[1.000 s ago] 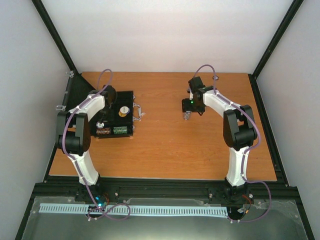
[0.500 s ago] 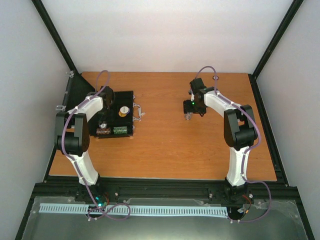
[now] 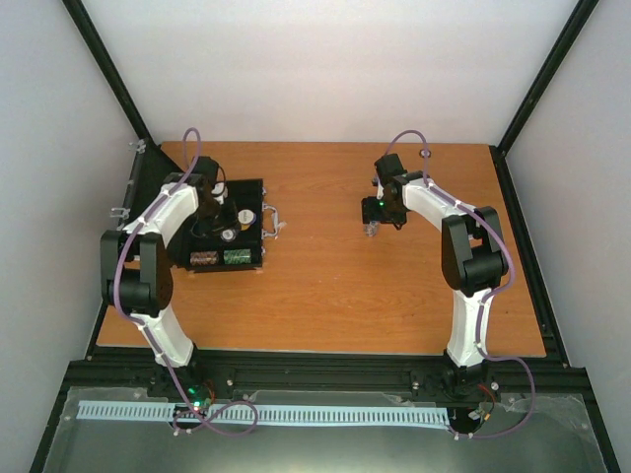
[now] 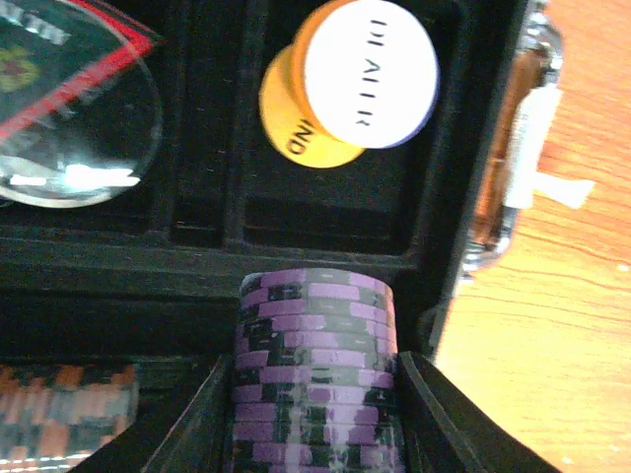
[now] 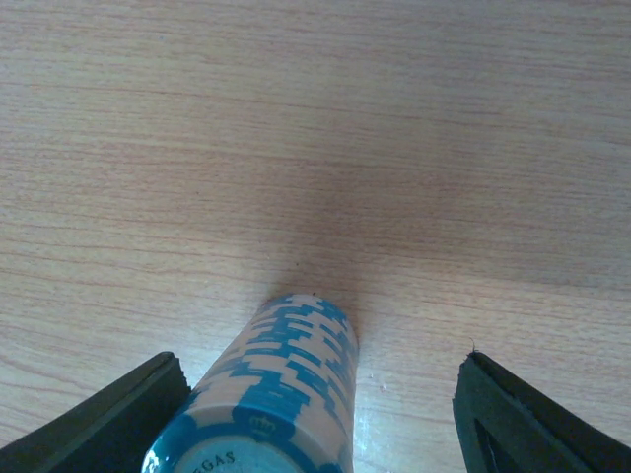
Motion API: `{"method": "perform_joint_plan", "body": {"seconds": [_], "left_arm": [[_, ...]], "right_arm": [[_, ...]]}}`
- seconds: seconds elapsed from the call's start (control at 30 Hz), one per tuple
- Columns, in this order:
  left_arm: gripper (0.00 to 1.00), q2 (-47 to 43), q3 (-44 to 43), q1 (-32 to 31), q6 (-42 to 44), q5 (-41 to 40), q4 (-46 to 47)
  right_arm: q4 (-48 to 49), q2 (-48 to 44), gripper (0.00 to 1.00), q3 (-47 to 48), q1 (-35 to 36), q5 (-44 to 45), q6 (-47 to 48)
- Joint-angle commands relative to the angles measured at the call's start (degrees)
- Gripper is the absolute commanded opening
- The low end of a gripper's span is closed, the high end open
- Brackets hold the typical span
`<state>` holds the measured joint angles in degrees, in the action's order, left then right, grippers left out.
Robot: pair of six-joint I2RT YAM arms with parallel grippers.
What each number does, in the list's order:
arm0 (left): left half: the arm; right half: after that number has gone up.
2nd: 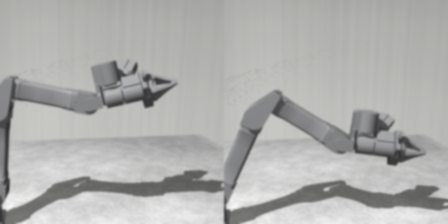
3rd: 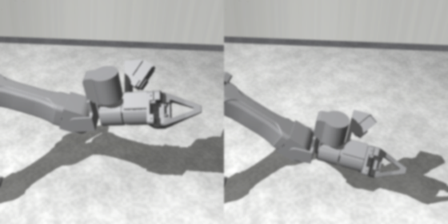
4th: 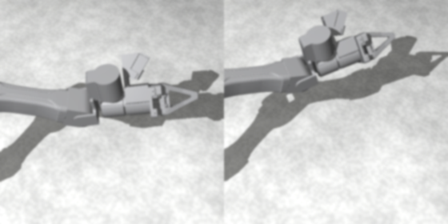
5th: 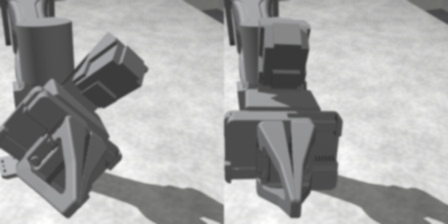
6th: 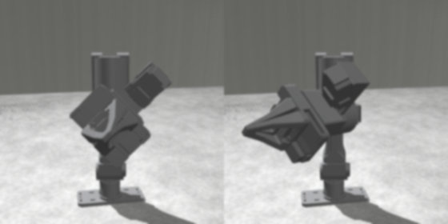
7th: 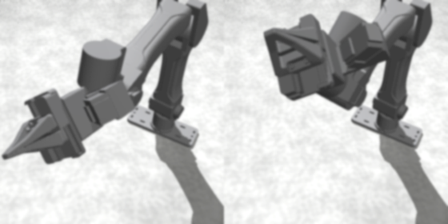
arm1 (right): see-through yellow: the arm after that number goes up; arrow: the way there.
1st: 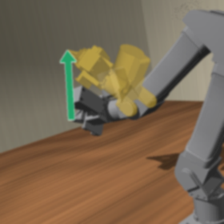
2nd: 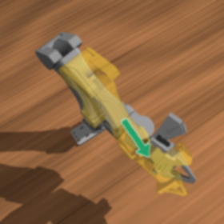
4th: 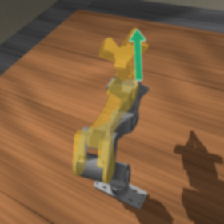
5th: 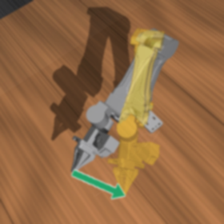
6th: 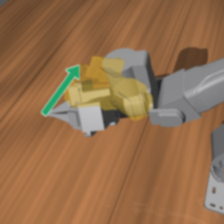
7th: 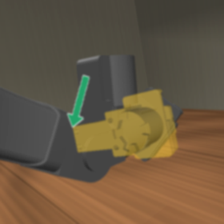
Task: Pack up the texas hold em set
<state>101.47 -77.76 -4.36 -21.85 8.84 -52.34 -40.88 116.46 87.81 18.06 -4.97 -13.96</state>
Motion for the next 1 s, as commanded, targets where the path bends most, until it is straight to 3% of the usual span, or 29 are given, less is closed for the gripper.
{"method": "perform_joint_plan", "body": {"seconds": [0.0,0.2,0.4,0.47,0.53,0.6,0.67,0.77,0.97], "left_arm": [[0.01,-2.3,-2.8,-0.1,-1.9,9.9,1.1],[0.01,0.2,-2.5,0.1,3.7,18.9,-1.2],[0.04,3.3,-2.0,0.2,4.7,19.1,-1.7],[0.2,4.2,-2.4,0.3,4.8,17.9,-2.2],[0.26,5.3,-2.8,0.3,5.5,16.2,-3.2],[0.46,5.8,-2.9,0.4,6.2,14.2,-4.0],[0.49,6.0,-2.9,0.5,6.9,12.3,-4.3],[0.66,6.2,-2.8,0.5,8.1,9.6,-5.2],[0.79,3.9,-2.6,0.6,9.8,1.8,-6.6]], "right_arm": [[0.4,-0.7,0.74,-0.2,-0.6,0.9,0.0],[0.7,-1.2,0.74,-1.4,-0.6,1.1,-0.5],[0.8,-1.2,0.74,-1.5,-0.6,0.9,-0.9],[0.6,-1.2,0.74,-1.5,-0.6,1.1,-0.9],[0.5,-1.3,0.74,-1.6,-0.6,1.3,-0.9],[0.4,-1.5,0.74,-1.8,-0.6,1.5,-0.7],[0.4,-1.7,0.74,-2.2,-0.6,1.8,-0.6],[0.6,-1.8,0.74,-2.7,-0.6,1.7,-0.7],[0.8,-1.3,0.74,-2.4,-0.6,1.2,-0.9]]}}
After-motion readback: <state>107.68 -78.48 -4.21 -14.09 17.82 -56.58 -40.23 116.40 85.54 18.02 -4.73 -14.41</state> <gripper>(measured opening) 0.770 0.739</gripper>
